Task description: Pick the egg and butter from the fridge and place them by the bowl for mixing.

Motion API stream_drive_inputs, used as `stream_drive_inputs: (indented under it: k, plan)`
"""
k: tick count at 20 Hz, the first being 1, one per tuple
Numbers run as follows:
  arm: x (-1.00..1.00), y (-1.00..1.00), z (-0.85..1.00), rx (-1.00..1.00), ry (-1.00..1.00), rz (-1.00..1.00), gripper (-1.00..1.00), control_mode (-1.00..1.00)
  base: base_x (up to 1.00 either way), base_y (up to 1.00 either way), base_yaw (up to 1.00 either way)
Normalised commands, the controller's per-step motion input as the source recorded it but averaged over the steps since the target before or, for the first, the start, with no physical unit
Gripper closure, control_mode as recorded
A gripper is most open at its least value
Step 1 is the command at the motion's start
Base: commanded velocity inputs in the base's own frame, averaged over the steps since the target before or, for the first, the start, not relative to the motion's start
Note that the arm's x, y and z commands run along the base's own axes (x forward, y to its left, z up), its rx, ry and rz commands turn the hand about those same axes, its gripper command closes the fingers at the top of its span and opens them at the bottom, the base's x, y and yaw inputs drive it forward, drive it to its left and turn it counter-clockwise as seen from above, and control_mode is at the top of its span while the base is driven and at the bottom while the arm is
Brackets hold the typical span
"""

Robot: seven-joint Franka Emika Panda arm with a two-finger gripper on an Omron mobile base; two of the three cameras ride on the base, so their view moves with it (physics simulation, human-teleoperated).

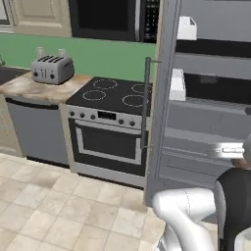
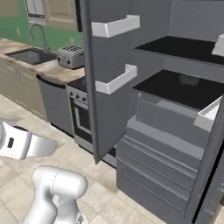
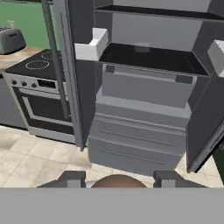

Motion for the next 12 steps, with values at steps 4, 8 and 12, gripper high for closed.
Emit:
stream_drive_inputs:
  k: [4,8,12]
  plan:
    - [0.0,0.0,0.0,0.0,0.0,0.0,1.0,1.0,0.0,0.06,0.98]
    - [0.0,0.0,0.0,0.0,0.0,0.0,1.0,1.0,0.0,0.1,0.98]
    - [0.0,0.0,0.0,0.0,0.0,0.0,1.0,1.0,0.14,0.53,0.79]
